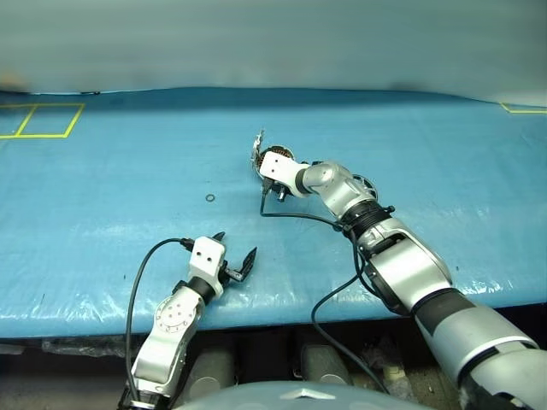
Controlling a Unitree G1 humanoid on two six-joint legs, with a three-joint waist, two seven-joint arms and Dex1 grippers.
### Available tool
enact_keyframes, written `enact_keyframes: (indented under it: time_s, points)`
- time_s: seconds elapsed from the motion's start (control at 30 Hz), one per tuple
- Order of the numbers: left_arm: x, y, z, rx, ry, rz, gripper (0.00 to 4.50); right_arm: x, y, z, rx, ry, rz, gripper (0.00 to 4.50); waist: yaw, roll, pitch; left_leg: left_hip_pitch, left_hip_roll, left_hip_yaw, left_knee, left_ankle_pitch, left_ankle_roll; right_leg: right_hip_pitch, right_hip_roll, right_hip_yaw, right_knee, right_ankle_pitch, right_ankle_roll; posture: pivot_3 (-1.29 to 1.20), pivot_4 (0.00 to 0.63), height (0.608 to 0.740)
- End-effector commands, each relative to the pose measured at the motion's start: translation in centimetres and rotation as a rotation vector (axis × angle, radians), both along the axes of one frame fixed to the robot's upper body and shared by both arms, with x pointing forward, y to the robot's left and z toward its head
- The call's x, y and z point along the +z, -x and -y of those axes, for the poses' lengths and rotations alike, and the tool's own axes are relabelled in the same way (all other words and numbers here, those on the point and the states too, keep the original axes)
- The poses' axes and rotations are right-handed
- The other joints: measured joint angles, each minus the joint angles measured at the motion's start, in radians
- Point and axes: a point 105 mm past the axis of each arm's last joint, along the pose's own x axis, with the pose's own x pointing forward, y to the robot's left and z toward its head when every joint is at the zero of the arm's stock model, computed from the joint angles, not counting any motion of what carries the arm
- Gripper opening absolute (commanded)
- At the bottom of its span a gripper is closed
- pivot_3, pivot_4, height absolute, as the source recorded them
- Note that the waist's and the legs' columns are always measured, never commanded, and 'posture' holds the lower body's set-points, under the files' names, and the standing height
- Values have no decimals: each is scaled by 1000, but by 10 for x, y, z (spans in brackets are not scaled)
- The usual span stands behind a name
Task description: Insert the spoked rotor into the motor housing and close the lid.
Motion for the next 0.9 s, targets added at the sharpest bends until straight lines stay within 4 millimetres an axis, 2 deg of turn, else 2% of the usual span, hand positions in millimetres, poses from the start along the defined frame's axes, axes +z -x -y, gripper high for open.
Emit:
enact_keyframes:
  time_s: [0.03, 0.07, 0.17, 0.27, 0.53, 0.67, 0.83, 0.9]
  points:
    - [8, -2, 4, -8, -1, 35, 4500, -1, -1, 0, -22, -13, 3, 1363, 0, 0, 0, 0, 0, 0, 0, 0, 0, 0, 0, 0, 0, 0, 0, 0, 150, 740]
    - [7, -2, 4, -8, -2, 34, 4500, -1, -2, 0, -27, -15, 7, 1363, -1, 0, 0, 0, 0, 0, 0, 0, 0, 0, 0, 0, 0, 0, 0, 0, 150, 740]
    - [7, -2, 5, -5, -3, 31, 4500, 0, -3, 0, -35, -16, 16, 833, -1, 0, 0, 0, 0, 0, 0, 0, 0, 0, 0, 0, 0, 0, 0, 0, 150, 740]
    - [6, -2, 6, -5, 0, 28, 4500, 1, -4, 0, -38, -16, 25, 5, -3, 0, 0, 0, 0, 0, -1, 0, 0, 0, 0, 0, 0, 0, 0, 0, 150, 740]
    - [5, -3, 6, 5, 7, 25, 4500, 4, -5, 0, -50, -32, 30, 5, -4, 0, 0, 0, 0, 0, -2, 1, -1, -1, 0, 0, 0, 0, 0, 0, 150, 740]
    - [4, -4, 6, 10, 6, 23, 4500, -3, 1, -2, -94, -109, -70, 5, -4, 0, 0, 0, 0, 0, -2, 1, -1, -1, 0, 0, 0, 0, 0, 0, 150, 740]
    - [4, -4, 4, 21, 9, 23, 4500, -17, 28, -14, -151, -251, -294, 5, 0, 1, -1, 0, 0, 0, -4, 0, 0, -1, -1, -1, -1, 0, 0, 0, 150, 740]
    - [5, -4, 0, 33, 10, 29, 4500, -21, 47, -17, -163, -291, -359, 5, 0, 2, -2, 0, 0, 0, -6, 0, 0, -2, -1, -1, -1, 0, 0, 0, 150, 740]
